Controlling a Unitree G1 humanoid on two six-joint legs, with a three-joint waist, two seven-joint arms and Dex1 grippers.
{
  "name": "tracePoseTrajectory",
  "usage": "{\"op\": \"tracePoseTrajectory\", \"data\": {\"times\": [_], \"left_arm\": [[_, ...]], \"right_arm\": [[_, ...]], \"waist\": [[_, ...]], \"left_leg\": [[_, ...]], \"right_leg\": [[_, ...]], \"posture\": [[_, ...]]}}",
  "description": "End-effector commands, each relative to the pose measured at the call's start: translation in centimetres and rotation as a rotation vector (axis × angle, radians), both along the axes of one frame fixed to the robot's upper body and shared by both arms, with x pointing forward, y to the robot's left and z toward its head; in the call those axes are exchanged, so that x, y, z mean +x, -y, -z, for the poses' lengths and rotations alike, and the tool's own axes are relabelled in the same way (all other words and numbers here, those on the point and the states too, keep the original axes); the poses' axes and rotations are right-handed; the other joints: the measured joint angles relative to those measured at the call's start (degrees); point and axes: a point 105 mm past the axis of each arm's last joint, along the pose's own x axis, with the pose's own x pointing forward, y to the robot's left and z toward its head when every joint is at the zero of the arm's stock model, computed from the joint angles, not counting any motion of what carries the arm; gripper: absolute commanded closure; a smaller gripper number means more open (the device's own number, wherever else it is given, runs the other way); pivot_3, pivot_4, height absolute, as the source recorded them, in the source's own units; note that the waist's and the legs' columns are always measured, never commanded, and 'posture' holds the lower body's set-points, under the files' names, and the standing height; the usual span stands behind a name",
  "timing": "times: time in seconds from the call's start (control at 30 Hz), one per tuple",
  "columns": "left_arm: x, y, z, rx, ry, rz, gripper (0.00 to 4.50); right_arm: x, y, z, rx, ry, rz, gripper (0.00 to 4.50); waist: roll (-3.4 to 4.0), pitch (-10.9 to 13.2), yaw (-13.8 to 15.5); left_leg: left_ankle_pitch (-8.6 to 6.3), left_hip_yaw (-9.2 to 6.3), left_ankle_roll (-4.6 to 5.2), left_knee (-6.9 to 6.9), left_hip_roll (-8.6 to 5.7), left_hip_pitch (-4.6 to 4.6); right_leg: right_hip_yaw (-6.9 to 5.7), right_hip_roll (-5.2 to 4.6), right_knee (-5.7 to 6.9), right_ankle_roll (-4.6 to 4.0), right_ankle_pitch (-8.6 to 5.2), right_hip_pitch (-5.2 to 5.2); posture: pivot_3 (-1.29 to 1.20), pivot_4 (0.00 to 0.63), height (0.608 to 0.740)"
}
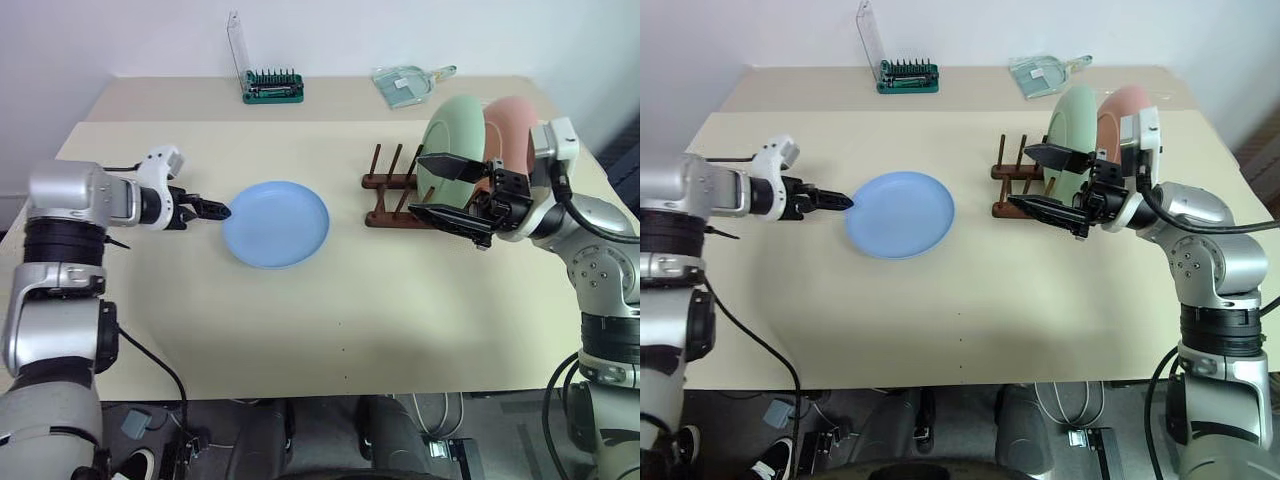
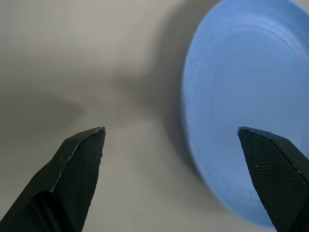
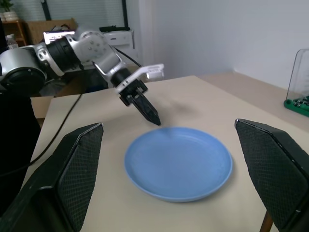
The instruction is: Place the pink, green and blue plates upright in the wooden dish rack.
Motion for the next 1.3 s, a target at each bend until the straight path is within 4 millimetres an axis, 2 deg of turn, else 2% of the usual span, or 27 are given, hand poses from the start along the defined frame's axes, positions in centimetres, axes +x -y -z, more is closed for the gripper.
{"op": "tracePoseTrajectory", "data": {"times": [0.03, 0.17, 0.27, 0.37, 0.5, 0.57, 0.63, 0.7, 0.83, 0.9, 0.97, 1.07, 1.13, 1.17, 1.3], "left_arm": [[0.8, 1.3, -0.5, -0.028, 0.015, 0.015, 0.0], [1.4, 3.9, 1.6, -0.077, -0.024, 0.031, 0.0], [1.0, 4.6, 2.8, -0.085, -0.064, 0.041, 0.8], [1.1, 4.1, 3.2, -0.082, -0.071, 0.016, 2.32], [1.4, 3.5, 2.6, -0.097, -0.044, -0.021, 4.43], [2.0, 2.9, 1.3, -0.11, 0.03, -0.041, 4.48], [3.2, 1.0, -2.2, -0.149, 0.179, -0.117, 4.48], [3.5, 0.0, -5.7, -0.205, 0.305, -0.146, 4.48], [3.1, 1.0, -10.5, -0.445, 0.466, -0.14, 4.48], [2.9, 1.4, -11.8, -0.494, 0.55, -0.146, 4.48], [3.0, 1.9, -13.9, -0.613, 0.663, -0.232, 4.48], [2.8, 2.5, -15.7, -0.692, 0.791, -0.345, 4.48], [2.4, 3.4, -16.6, -0.68, 0.872, -0.375, 4.48], [2.2, 4.0, -16.7, -0.676, 0.892, -0.384, 4.48], [1.2, 7.0, -16.8, -0.693, 0.956, -0.364, 4.48]], "right_arm": [[-0.8, 0.3, -1.4, 0.009, 0.065, 0.011, 0.06], [-0.7, 0.3, -1.2, 0.003, 0.073, 0.036, 0.06], [-0.7, 0.3, -1.2, -0.001, 0.074, 0.047, 0.0], [-0.7, 0.4, -1.2, -0.004, 0.074, 0.053, 0.0], [-0.6, 0.3, -1.1, -0.005, 0.073, 0.054, 0.0], [-0.6, 0.3, -1.0, -0.009, 0.074, 0.054, 0.0], [-0.6, 0.2, -1.0, -0.016, 0.081, 0.053, 0.0], [-0.8, -0.5, -1.6, -0.01, 0.1, 0.034, 0.0], [-0.3, -3.1, -3.5, -0.063, 0.272, 0.068, 0.0], [0.1, -3.8, -3.7, -0.105, 0.331, 0.081, 0.0], [0.5, -5.7, -4.7, -0.16, 0.515, 0.114, 0.0], [0.2, -8.7, -5.5, -0.251, 0.823, 0.139, 0.0], [-0.5, -10.4, -6.4, -0.186, 0.874, 0.116, 0.0], [-0.4, -10.9, -6.2, -0.216, 0.934, 0.135, 0.0], [2.1, -11.4, -4.6, -0.442, 1.162, 0.259, 0.0]], "waist": [[0.0, 0.0, 0.03], [0.0, 0.0, 0.42], [0.0, -0.01, 0.72], [0.0, -0.01, 0.97], [-0.01, -0.01, 1.24], [-0.02, -0.01, 1.24], [-0.04, 0.01, 1.16], [-0.1, 0.05, 0.87], [-0.1, 0.05, 0.59], [-0.1, 0.05, 0.87], [-0.12, 0.05, 1.2], [-0.17, 0.08, 1.19], [-0.22, 0.1, 1.12], [-0.22, 0.1, 1.11], [-0.25, 0.09, 1.23]], "left_leg": [[0.0, 0.0, 0.0, 0.0, 0.0, 0.0], [0.0, -0.01, 0.0, 0.02, -0.01, 0.0], [0.0, 0.0, -0.01, 0.04, -0.03, 0.03], [0.01, 0.0, -0.01, 0.04, -0.03, 0.03], [0.01, 0.01, -0.01, 0.04, -0.03, 0.03], [0.01, 0.0, -0.01, 0.04, -0.03, 0.02], [0.01, 0.0, -0.02, 0.04, -0.03, 0.02], [0.01, -0.01, -0.03, 0.03, -0.01, 0.01], [0.1, 0.0, -0.17, 0.0, 0.0, -0.06], [0.12, 0.0, -0.22, 0.02, -0.01, -0.06], [0.18, -0.01, -0.33, 0.03, -0.04, -0.06], [0.29, -0.01, -0.52, 0.04, -0.06, -0.08], [0.31, -0.01, -0.56, 0.02, -0.07, -0.09], [0.32, -0.01, -0.58, 0.01, -0.07, -0.09], [0.33, 0.03, -0.59, 0.02, -0.08, -0.09]], "right_leg": [[0.0, 0.0, 0.0, 0.0, 0.0, 0.0], [0.0, -0.02, 0.01, 0.0, 0.0, 0.02], [0.0, -0.05, 0.04, 0.0, 0.01, 0.04], [0.0, -0.05, 0.04, 0.0, 0.01, 0.03], [0.0, -0.05, 0.03, 0.01, 0.01, 0.03], [0.0, -0.05, 0.03, 0.0, 0.01, 0.04], [0.0, -0.05, 0.03, 0.0, 0.01, 0.03], [0.0, -0.03, 0.04, 0.0, 0.01, -0.02], [0.0, -0.04, 0.07, 0.0, 0.01, -0.12], [0.0, -0.07, 0.08, 0.01, 0.02, -0.11], [-0.01, -0.09, 0.05, 0.03, 0.03, -0.06], [-0.01, -0.13, 0.02, 0.12, 0.09, -0.07], [-0.01, -0.12, 0.02, 0.12, 0.09, -0.09], [-0.01, -0.12, 0.02, 0.12, 0.09, -0.1], [-0.01, -0.12, -0.06, 0.09, 0.12, -0.07]], "posture": [[0.0, 0.15, 0.724], [0.0, 0.15, 0.724], [0.0, 0.15, 0.724], [0.0, 0.15, 0.724], [0.0, 0.15, 0.724], [0.0, 0.15, 0.724], [0.0, 0.15, 0.724], [0.0, 0.15, 0.724], [0.0, 0.15, 0.724], [0.0, 0.15, 0.724], [0.0, 0.15, 0.724], [0.0, 0.15, 0.724], [0.0, 0.15, 0.724], [0.0, 0.15, 0.724], [0.0, 0.15, 0.724]]}}
